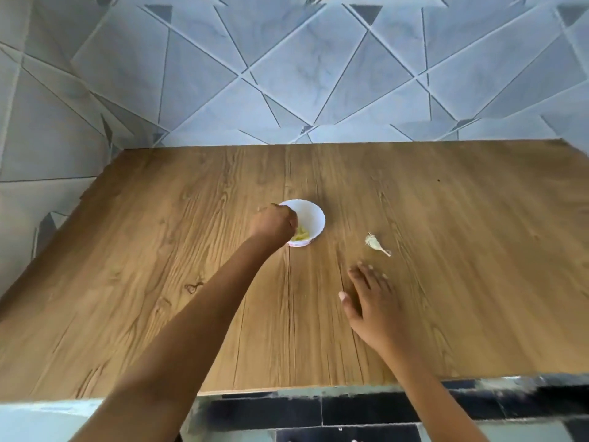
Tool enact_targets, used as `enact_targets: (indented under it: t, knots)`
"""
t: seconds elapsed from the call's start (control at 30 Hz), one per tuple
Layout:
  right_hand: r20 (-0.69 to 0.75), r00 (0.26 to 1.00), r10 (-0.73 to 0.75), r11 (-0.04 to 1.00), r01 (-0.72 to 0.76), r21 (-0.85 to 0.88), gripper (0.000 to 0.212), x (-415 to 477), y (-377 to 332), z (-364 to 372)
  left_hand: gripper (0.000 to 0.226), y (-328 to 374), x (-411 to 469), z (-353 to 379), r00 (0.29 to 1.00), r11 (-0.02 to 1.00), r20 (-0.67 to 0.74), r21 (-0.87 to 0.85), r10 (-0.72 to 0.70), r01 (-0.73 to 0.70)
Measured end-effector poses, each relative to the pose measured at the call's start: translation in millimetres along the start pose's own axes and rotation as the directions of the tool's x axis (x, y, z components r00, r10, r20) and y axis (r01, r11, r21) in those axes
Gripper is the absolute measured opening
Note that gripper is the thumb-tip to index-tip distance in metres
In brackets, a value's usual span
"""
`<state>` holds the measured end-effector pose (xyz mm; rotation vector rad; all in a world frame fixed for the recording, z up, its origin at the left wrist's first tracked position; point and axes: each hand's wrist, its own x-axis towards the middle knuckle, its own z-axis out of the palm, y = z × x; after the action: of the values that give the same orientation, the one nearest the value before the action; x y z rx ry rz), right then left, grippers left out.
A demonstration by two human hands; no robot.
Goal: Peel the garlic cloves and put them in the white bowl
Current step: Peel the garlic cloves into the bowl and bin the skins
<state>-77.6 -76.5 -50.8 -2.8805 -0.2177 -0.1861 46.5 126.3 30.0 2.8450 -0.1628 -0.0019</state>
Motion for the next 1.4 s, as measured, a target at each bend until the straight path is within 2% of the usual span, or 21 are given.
enact_targets:
  t: [0.07,0.17,0.23,0.3,0.37,0.43,0.53,0.6,0.8,0.9,1.0,1.13,1.27,1.33,1.4]
  knots:
    - [-0.032,0.999,0.003,1.0,-0.004,-0.021,0.059,-1,0,-2,0.027,9,11,6,0.997,0.988,0.075,0.151,-0.003,-0.008]
    - [-0.038,0.999,0.0,0.999,-0.002,-0.033,0.055,-2,-1,-2,0.024,16,20,8,0.993,0.975,0.117,0.223,-0.033,0.006]
    - [-0.032,0.999,-0.001,1.0,0.0,-0.023,0.054,-2,0,-1,0.022,19,19,7,0.995,0.975,0.091,0.221,-0.044,0.023]
    - [-0.046,0.999,-0.015,0.999,0.017,0.042,0.054,-2,1,1,0.021,23,11,6,0.999,0.983,-0.009,0.177,-0.039,0.04]
    - [-0.083,0.996,0.013,0.973,0.007,0.23,0.054,-2,4,-1,0.017,37,3,11,0.992,0.997,-0.106,0.031,0.068,-0.065]
    - [-0.119,0.99,0.081,0.907,-0.023,0.421,0.051,-3,9,-8,0.016,58,-6,20,0.965,0.959,-0.102,-0.129,0.242,-0.254]
    - [-0.165,0.979,0.118,0.87,-0.022,0.492,0.04,-7,22,-17,0.025,88,-10,41,0.889,0.872,-0.058,-0.176,0.454,-0.456]
    - [-0.194,0.971,0.141,0.864,-0.025,0.503,0.038,-9,34,-20,0.031,102,-3,58,0.854,0.843,-0.037,-0.144,0.519,-0.519]
    - [-0.202,0.96,0.196,0.827,-0.051,0.559,0.037,-8,63,-26,0.018,116,13,83,0.877,0.876,-0.011,-0.043,0.48,-0.48]
    - [-0.196,0.956,0.217,0.782,-0.05,0.622,0.035,0,69,-29,0.013,117,19,84,0.896,0.894,-0.008,-0.057,0.444,-0.444]
    - [-0.102,0.957,0.273,0.642,-0.102,0.76,0.035,12,71,-34,0.013,118,15,77,0.939,0.913,-0.043,-0.224,0.341,-0.342]
    - [0.124,0.938,0.323,0.266,-0.216,0.94,0.033,32,69,-41,0.009,121,-4,62,0.984,0.805,-0.06,-0.567,0.168,-0.172]
    - [0.3,0.909,0.288,-0.073,-0.292,0.954,0.035,48,61,-46,0.005,119,-19,54,0.995,0.674,0.017,-0.737,0.097,-0.053]
    - [0.345,0.894,0.286,-0.177,-0.304,0.936,0.035,52,58,-48,0.007,120,-25,51,0.995,0.594,0.067,-0.804,0.075,0.009]
    - [0.374,0.886,0.273,-0.224,-0.32,0.921,0.031,54,56,-50,0.009,120,-30,49,0.99,0.51,0.133,-0.856,0.049,0.09]
